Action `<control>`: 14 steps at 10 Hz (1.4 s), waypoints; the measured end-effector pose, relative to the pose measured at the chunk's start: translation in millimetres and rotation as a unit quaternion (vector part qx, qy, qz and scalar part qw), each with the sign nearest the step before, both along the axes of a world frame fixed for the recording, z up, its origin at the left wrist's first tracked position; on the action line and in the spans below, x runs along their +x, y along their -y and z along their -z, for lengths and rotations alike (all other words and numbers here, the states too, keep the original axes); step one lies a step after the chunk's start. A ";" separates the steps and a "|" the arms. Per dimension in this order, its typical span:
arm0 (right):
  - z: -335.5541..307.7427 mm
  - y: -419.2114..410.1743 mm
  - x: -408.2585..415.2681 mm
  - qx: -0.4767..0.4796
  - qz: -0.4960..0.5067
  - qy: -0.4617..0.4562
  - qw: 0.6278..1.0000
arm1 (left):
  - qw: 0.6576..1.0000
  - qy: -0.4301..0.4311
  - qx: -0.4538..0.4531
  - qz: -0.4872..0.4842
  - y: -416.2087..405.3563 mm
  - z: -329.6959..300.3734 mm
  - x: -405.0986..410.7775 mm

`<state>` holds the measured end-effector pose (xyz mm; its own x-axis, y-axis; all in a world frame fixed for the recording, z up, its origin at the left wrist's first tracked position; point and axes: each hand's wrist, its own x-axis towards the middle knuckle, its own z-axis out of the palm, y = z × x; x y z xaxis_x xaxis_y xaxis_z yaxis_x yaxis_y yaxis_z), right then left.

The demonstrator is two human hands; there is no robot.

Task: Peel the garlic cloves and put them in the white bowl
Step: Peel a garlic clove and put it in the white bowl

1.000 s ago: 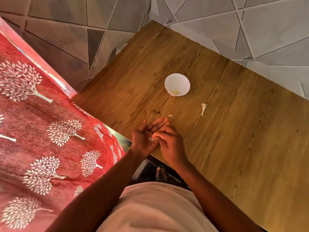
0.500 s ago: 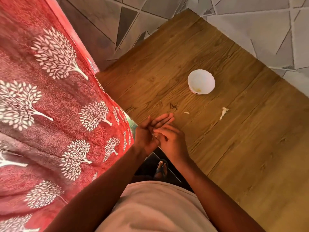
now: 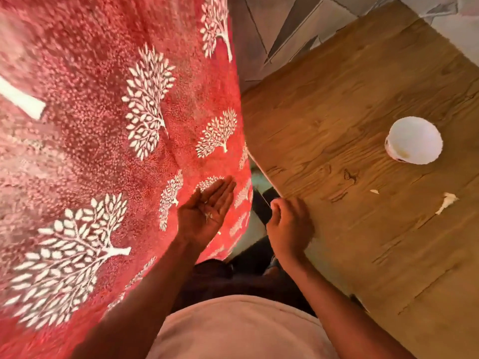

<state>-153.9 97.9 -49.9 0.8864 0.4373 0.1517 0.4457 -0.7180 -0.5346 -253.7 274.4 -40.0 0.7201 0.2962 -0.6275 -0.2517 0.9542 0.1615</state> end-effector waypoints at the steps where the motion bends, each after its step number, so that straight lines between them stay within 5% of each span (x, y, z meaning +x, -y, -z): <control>1: 36.7 -45.7 -13.4 -0.067 -0.108 -0.024 0.992 | 0.999 -0.003 -0.012 -0.032 -39.9 12.9 -11.1; 2: 86.3 -95.0 -25.2 -0.169 -0.222 -0.224 0.934 | 0.999 -0.013 -0.013 -0.038 -74.2 34.3 -13.7; 3: 147.8 -154.8 -29.7 -0.247 -0.371 -0.310 0.840 | 0.998 -0.030 -0.009 -0.051 -104.4 71.2 -12.0; 4: 210.4 -220.1 -17.2 -0.256 -0.456 -0.260 0.812 | 0.995 -0.005 -0.011 -0.099 -134.5 112.3 -9.8; 7: 352.1 -402.8 49.9 -0.270 -0.501 -0.032 0.822 | 0.968 0.044 -0.015 -0.245 -213.0 290.0 -14.2; 10: 454.4 -486.5 51.8 -0.268 -0.544 0.075 0.792 | 0.979 -0.021 -0.009 -0.202 -210.6 465.0 -14.6; 12: 501.0 -455.4 68.7 -0.218 -0.535 -0.029 0.816 | 0.986 -0.083 -0.023 -0.142 -205.3 527.7 0.3; 13: 509.8 -413.1 71.8 -0.096 -0.387 -0.110 0.910 | 0.985 -0.129 -0.005 -0.110 -204.1 541.6 9.9; 14: 514.0 -346.2 38.8 0.042 -0.268 -0.103 0.957 | 0.971 -0.214 -0.003 -0.102 -202.2 560.5 20.3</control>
<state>-115.1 444.1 -563.9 0.5523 0.8319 0.0536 0.6175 -0.3651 -0.6967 -233.4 476.5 -600.5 0.3185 0.4011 -0.8589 -0.3472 0.8925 0.2880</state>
